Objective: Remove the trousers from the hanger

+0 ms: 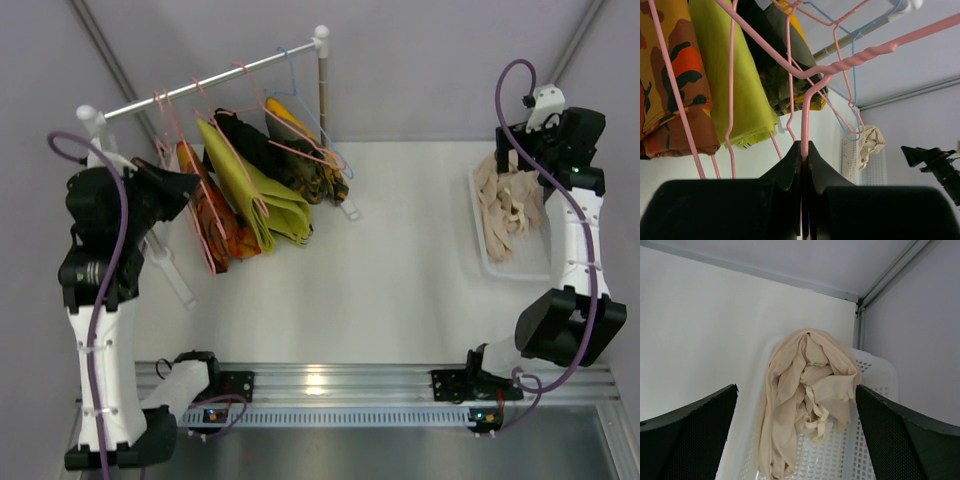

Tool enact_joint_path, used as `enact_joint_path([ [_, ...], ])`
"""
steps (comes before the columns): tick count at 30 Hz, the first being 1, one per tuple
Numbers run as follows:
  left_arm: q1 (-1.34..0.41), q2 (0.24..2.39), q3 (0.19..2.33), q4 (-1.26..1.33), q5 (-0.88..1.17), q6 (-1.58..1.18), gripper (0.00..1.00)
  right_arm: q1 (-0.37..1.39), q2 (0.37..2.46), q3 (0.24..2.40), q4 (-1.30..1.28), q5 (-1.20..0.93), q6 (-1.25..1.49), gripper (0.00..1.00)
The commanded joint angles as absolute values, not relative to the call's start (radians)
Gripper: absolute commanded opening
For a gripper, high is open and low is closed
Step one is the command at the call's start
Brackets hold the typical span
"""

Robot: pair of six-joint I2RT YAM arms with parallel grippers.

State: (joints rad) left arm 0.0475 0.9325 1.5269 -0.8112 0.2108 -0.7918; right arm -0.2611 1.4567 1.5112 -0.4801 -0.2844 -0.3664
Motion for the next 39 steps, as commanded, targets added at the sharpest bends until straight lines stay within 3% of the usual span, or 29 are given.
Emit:
enact_joint_path([
  [1,0.054,1.024,1.607,-0.805,0.291,-0.72,0.0,-0.239,1.462,1.563,-0.485,-0.284,-0.368,0.99],
  [8,0.107,1.181,1.793,-0.809,0.333,-0.69,0.0,-0.239,1.448,1.533,-0.477,-0.287,-0.376,0.99],
  [12,0.233,1.21,1.833,-0.807,0.408,-0.725,0.0,-0.238,1.442,1.511,-0.465,-0.29,-0.38,1.0],
  [23,0.563,1.218,1.614,-0.779,0.756,-0.81,0.0,-0.239,1.43,1.479,-0.446,-0.299,-0.38,0.99],
  [32,0.588,1.152,1.513,-0.745,0.808,-0.761,0.01,-0.239,1.417,1.453,-0.434,-0.305,-0.373,0.99],
  [33,0.589,1.147,1.505,-0.755,0.796,-0.744,0.04,-0.239,1.419,1.453,-0.433,-0.305,-0.368,1.0],
  [35,0.588,1.124,1.493,-0.761,0.792,-0.726,0.21,-0.239,1.419,1.454,-0.434,-0.308,-0.365,0.99],
  [36,0.588,1.105,1.483,-0.776,0.773,-0.706,0.35,-0.239,1.416,1.453,-0.436,-0.308,-0.364,0.99],
  [37,0.588,1.092,1.48,-0.782,0.767,-0.693,0.35,-0.239,1.413,1.453,-0.436,-0.308,-0.364,0.99],
  [38,0.588,1.08,1.479,-0.791,0.756,-0.681,0.48,-0.239,1.411,1.448,-0.436,-0.308,-0.365,0.99],
  [39,0.588,1.066,1.479,-0.811,0.747,-0.654,0.53,-0.239,1.405,1.444,-0.434,-0.308,-0.367,0.99],
])
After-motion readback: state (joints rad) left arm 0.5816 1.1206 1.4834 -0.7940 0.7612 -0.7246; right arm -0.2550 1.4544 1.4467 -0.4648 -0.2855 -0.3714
